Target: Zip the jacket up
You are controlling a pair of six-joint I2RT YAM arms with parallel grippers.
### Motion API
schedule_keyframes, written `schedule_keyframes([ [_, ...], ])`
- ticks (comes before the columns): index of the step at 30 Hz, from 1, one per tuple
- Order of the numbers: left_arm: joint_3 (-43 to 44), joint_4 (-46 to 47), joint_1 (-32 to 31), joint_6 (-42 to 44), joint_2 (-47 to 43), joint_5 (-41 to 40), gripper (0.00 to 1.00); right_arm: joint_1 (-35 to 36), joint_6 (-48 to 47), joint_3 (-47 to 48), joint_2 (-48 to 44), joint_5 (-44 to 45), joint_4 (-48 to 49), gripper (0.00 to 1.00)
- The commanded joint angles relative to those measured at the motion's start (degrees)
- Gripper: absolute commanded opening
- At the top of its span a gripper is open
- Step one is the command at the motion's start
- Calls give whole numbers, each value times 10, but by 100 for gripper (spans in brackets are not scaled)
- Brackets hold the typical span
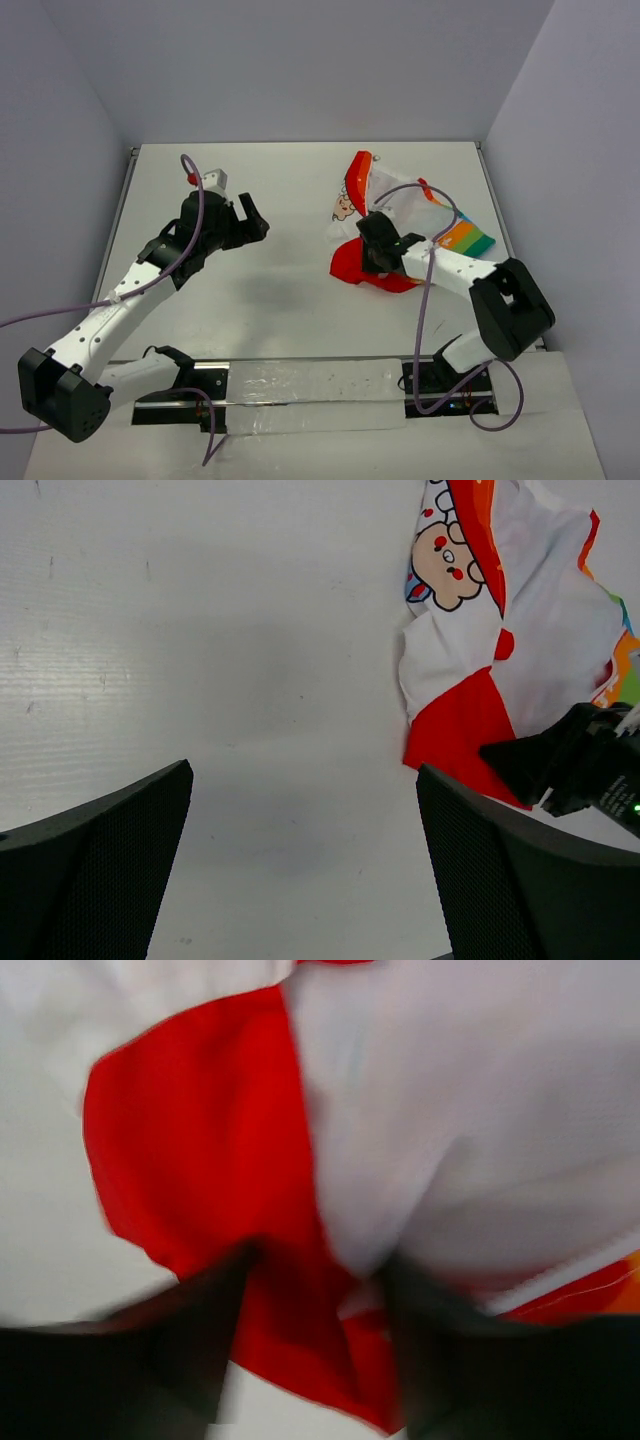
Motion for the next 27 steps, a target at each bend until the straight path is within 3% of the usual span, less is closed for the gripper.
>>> schedule_keyframes([
  [1, 9, -4, -2, -2, -15, -27, 99, 62, 0, 47, -14, -6, 32, 0],
  [6, 46, -63, 31, 2, -9, -109, 99, 175, -48, 79, -52, -47, 65, 0],
  [12, 71, -63, 101, 15, -3, -58, 99, 288, -66, 100, 18, -81, 79, 0],
  [14, 78, -61, 103, 21, 8, -41, 99, 306, -58, 113, 40, -68, 62, 13],
  [16, 85, -58, 103, 30, 23, -24, 99, 314, -49, 115, 46, -52, 47, 53],
  [18, 91, -50, 104, 36, 43, 7, 99, 314, -44, 111, 14, -23, 34, 85],
  [22, 108, -26, 93, 42, 89, 61, 99, 296, -44, 105, -75, 41, -3, 99],
  [27, 143, -11, 45, 34, 162, 66, 99, 223, 4, 47, -205, 87, -38, 97],
])
